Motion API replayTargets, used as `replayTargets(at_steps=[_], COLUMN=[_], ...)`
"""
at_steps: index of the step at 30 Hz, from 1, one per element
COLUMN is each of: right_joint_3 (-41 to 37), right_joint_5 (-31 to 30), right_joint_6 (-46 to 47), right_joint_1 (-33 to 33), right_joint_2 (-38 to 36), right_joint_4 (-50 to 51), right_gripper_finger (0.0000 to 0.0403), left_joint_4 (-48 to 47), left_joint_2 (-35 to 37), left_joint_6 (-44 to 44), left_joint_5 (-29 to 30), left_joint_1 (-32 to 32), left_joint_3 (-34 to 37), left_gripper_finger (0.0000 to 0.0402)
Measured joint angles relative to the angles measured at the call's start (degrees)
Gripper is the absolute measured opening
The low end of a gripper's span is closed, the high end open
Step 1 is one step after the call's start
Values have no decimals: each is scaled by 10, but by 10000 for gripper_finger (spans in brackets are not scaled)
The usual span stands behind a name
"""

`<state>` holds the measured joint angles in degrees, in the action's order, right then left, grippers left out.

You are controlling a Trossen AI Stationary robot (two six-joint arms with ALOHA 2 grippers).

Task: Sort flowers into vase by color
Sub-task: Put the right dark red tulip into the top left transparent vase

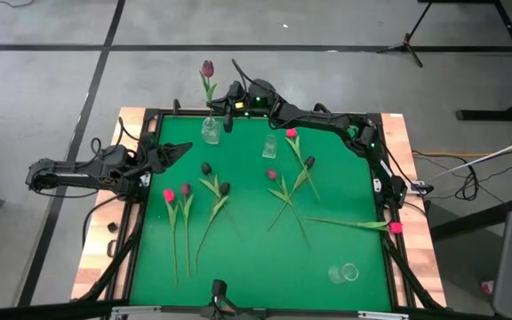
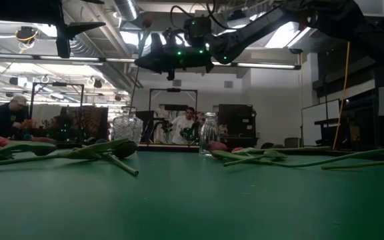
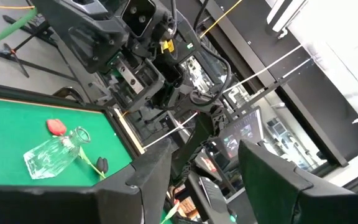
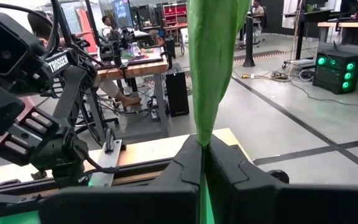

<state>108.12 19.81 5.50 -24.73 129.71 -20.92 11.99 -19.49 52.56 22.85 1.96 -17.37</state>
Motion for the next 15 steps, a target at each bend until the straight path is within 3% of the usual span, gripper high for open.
replayTargets(at_steps=[15], right_joint_3=[0], right_joint_5=[14], right_joint_6=[-2], right_joint_1=[2], right_joint_2=[10], right_joint_4=[3], right_gripper_finger=[7], left_joint_4=[0], left_joint_2=[0], left_joint_6=[0], left_joint_5=[0], left_joint_1=[0], left_joint_3=[0], left_gripper_finger=[183])
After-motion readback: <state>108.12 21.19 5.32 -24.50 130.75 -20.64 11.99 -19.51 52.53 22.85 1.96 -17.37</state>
